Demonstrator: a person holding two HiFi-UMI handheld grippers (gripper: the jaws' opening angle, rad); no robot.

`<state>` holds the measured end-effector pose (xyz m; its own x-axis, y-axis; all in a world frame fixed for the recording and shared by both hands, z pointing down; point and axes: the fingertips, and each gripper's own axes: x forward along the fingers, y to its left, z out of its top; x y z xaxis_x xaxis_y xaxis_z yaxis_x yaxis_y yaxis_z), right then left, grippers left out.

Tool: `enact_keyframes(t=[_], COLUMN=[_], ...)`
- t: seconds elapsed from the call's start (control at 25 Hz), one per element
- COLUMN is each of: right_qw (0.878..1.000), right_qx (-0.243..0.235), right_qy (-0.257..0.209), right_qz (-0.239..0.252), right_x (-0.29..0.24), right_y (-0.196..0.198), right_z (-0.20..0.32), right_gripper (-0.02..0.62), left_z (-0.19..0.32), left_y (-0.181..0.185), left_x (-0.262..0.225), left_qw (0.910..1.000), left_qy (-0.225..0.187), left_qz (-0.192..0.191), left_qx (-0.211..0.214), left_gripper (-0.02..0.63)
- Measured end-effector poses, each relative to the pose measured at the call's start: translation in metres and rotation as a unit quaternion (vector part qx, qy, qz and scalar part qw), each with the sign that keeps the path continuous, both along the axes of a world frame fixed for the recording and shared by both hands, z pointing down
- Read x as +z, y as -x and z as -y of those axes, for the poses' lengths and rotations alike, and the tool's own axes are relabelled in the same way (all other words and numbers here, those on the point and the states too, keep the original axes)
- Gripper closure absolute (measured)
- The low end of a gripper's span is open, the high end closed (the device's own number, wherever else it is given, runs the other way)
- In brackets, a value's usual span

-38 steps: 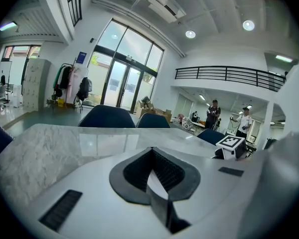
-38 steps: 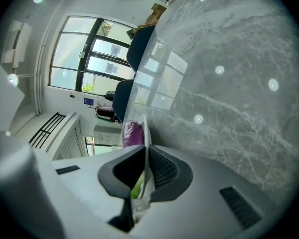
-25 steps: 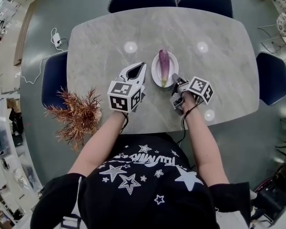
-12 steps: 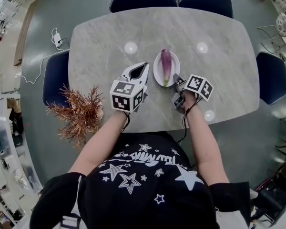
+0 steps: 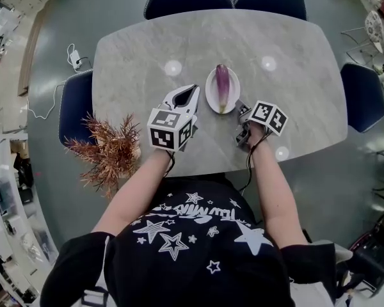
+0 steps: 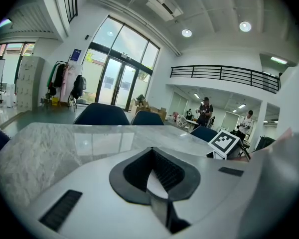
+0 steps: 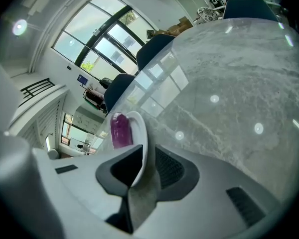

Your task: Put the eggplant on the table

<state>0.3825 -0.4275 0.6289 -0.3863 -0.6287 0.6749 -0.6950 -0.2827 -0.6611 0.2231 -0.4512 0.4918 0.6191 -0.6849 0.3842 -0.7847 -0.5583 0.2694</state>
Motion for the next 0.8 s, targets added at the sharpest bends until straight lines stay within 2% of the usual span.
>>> enact_keyframes(t=[0.16,0.32,0.44,0.6,0.8], right_qw=[0.999,0.998,0.996,0.990,0.982], right_qx=[0.024,0.039,0.062,0.109,0.145], right_qy=[-0.022,-0.041,-0.058,-0.088,-0.119], right_qz=[0.005,-0.037,-0.039,-0.020,-0.024], right_x=[-0.014,-0.029,-0.041,-0.058,-0.079], right_y=[-0.002,-0.009,-0.008,-0.003,0.008], right_z=[-0.011,-0.027,-0.040,-0.062,-0.092], right_gripper=[0.537,0.537,0.537,0.538,0.538], left_z=[-0.009,-0.021,-0.030,-0.048,-0.078], left_y=[-0.003,-0.012,-0.019,-0.036,-0.044], left_x=[-0.001,-0.004,-0.010,-0.027,-0.037], left_qw=[0.9998,0.9986,0.9973,0.9921,0.9845], left_qy=[-0.004,-0.003,-0.005,-0.020,-0.029], left_qz=[-0.003,-0.007,-0.011,-0.023,-0.036], left_qx=[0.019,0.052,0.072,0.122,0.169], left_gripper=[0.598,0.598,0.598,0.598,0.598])
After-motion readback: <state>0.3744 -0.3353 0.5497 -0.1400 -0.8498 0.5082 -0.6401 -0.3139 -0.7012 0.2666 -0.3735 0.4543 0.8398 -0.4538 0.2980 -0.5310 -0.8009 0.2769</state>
